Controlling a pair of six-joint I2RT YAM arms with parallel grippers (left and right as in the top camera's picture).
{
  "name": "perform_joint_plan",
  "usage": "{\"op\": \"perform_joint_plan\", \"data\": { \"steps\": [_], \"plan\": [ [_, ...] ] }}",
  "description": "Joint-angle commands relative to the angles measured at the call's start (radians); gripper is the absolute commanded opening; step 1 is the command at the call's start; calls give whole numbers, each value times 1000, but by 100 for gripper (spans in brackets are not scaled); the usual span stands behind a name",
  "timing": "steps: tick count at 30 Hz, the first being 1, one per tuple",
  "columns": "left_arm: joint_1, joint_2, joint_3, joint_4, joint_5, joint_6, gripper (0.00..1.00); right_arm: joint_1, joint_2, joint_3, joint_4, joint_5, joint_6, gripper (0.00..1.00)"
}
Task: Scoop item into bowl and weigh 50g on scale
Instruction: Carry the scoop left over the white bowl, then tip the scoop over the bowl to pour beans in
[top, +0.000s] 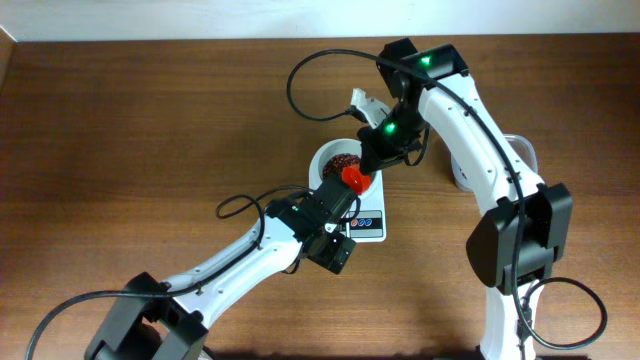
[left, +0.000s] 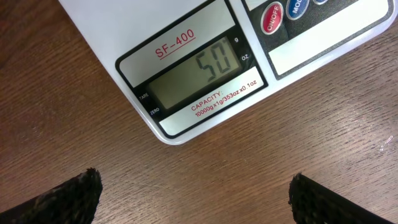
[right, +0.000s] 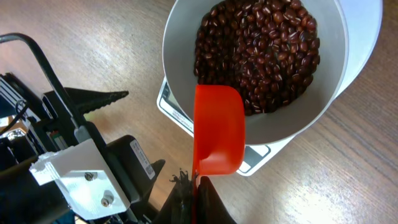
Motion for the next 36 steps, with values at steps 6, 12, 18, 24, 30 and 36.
{"op": "perform_joint_plan", "data": {
  "steps": [6, 12, 18, 24, 30, 36],
  "plan": [
    [-5, 7, -6, -1, -11, 16, 99, 0, 0, -7, 1, 10, -14, 4],
    [-5, 7, -6, -1, -11, 16, 99, 0, 0, -7, -6, 10, -14, 4],
    [-5, 7, -6, 0, -11, 16, 99, -2, 0, -7, -11, 10, -14, 4],
    [-5, 7, -6, 0, -11, 16, 99, -2, 0, -7, 95, 10, -14, 4],
    [-5, 7, -6, -1, -11, 16, 99, 0, 0, -10, 129, 100, -21, 4],
    [-5, 7, -6, -1, -11, 16, 99, 1, 0, -55, 171, 122, -21, 4]
  ]
}}
